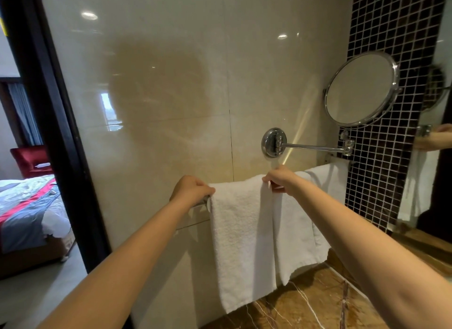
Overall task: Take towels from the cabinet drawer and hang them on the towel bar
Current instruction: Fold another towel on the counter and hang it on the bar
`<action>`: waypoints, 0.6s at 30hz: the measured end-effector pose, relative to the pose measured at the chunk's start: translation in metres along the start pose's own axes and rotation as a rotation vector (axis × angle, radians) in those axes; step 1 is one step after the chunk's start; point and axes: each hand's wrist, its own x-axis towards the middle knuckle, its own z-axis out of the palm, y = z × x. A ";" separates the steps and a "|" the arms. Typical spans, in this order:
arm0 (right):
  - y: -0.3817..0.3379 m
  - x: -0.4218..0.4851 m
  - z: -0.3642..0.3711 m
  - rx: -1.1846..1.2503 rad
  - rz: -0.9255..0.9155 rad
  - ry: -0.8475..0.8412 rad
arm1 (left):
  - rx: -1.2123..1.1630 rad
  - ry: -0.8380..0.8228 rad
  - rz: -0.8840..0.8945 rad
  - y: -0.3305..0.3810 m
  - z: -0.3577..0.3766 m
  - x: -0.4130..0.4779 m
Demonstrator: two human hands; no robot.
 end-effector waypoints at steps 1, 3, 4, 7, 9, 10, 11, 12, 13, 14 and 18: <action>0.002 0.001 0.000 -0.013 -0.007 0.006 | 0.012 0.007 0.000 -0.001 0.001 0.000; 0.004 0.003 0.002 -0.042 -0.019 0.015 | 0.050 0.024 -0.003 -0.001 0.001 -0.002; 0.004 0.003 0.002 -0.066 -0.028 0.017 | 0.074 0.026 -0.003 -0.001 0.002 -0.003; 0.006 0.003 0.002 -0.157 -0.056 0.035 | 0.154 0.018 0.009 0.000 0.003 -0.007; 0.008 0.003 0.001 -0.205 -0.073 0.050 | 0.217 0.035 0.019 -0.001 0.004 -0.008; 0.009 0.003 0.001 -0.221 -0.081 0.054 | 0.247 0.051 0.026 -0.001 0.004 -0.008; 0.009 0.003 0.001 -0.239 -0.087 0.059 | 0.277 0.068 0.036 -0.002 0.004 -0.007; 0.009 0.002 0.001 -0.259 -0.093 0.065 | 0.304 0.082 0.046 -0.002 0.005 -0.007; 0.010 0.003 0.000 -0.286 -0.103 0.071 | 0.326 0.092 0.057 -0.003 0.006 -0.006; 0.010 0.003 0.000 -0.313 -0.112 0.074 | 0.341 0.102 0.068 -0.004 0.007 -0.006; 0.012 0.000 0.000 -0.353 -0.179 0.083 | 0.325 0.136 0.151 -0.008 0.010 -0.006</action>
